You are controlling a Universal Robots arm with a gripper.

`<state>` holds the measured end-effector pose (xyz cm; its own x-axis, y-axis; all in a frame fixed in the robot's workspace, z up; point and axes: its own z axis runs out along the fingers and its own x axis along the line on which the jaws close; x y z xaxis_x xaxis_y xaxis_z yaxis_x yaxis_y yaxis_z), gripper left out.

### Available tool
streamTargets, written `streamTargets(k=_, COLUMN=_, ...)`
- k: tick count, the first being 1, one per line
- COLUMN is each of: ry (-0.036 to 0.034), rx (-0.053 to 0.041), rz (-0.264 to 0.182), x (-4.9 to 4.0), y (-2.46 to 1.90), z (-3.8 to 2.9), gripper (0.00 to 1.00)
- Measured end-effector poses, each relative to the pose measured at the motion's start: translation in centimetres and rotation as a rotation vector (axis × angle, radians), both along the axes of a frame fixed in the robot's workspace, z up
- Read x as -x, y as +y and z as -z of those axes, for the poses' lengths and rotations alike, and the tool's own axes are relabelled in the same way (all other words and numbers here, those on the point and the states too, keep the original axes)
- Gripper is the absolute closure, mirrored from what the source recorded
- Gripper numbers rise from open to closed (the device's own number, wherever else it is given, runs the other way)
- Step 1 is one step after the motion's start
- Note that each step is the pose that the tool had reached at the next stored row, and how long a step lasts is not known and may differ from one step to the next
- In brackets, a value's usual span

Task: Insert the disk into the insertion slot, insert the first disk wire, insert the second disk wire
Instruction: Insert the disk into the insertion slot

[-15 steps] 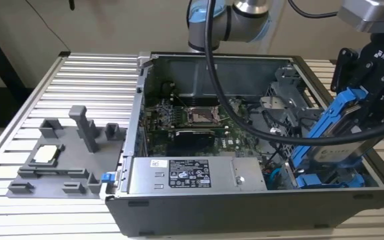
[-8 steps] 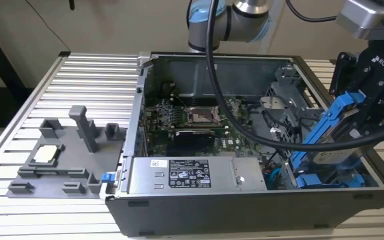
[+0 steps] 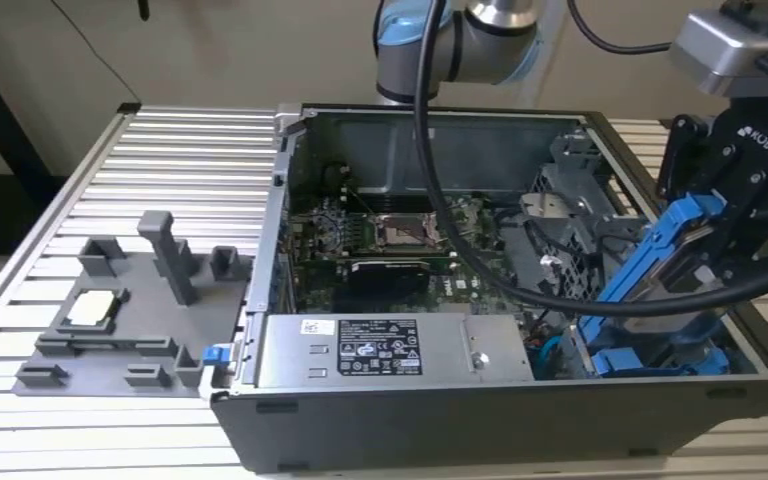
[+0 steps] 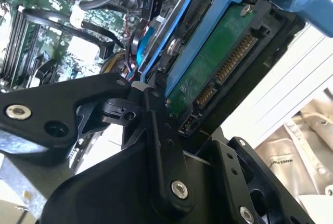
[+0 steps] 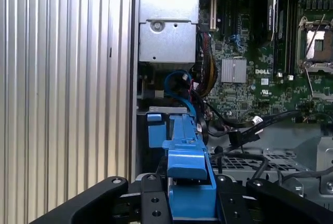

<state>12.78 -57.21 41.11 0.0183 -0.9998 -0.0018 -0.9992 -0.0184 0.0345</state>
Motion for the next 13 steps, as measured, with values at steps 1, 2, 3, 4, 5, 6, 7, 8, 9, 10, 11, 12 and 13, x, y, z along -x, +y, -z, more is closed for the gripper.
streamTargets(k=1, ry=0.0000, rx=-0.0001, rz=0.000, x=-0.01, y=0.00, z=0.18, gripper=0.67)
streamTargets(k=2, ry=0.0000, rx=0.0000, rz=0.000, x=-0.01, y=0.00, z=0.36, gripper=0.67)
streamTargets(k=3, ry=0.0000, rx=0.0001, rz=0.000, x=-0.01, y=0.00, z=0.54, gripper=0.67)
streamTargets(k=4, ry=0.0000, rx=0.0001, rz=0.000, x=-0.02, y=0.00, z=0.72, gripper=0.67)
streamTargets(k=5, ry=0.0000, rx=0.0001, rz=0.000, x=-0.02, y=0.00, z=0.90, gripper=0.67)
streamTargets(k=6, ry=0.0000, rx=0.0001, rz=0.000, x=-0.03, y=0.01, z=1.07, gripper=0.67)
streamTargets(k=7, ry=0.0000, rx=0.0001, rz=0.000, x=-0.03, y=0.01, z=1.26, gripper=0.67)
streamTargets(k=8, ry=0.0000, rx=0.0001, rz=0.000, x=-0.03, y=0.02, z=1.44, gripper=0.67)
streamTargets(k=9, ry=0.0000, rx=0.0002, rz=0.000, x=-0.04, y=0.03, z=1.62, gripper=0.67)
streamTargets(k=10, ry=0.0000, rx=0.0001, rz=0.000, x=-0.04, y=0.04, z=1.81, gripper=0.67)
streamTargets(k=11, ry=0.0000, rx=0.0003, rz=0.000, x=-0.04, y=0.06, z=1.99, gripper=0.67)
streamTargets(k=12, ry=0.0001, rx=0.0005, rz=0.000, x=-0.05, y=0.09, z=2.16, gripper=0.67)
streamTargets(k=13, ry=0.0001, rx=0.0005, rz=0.000, x=-0.06, y=0.12, z=2.34, gripper=0.67)
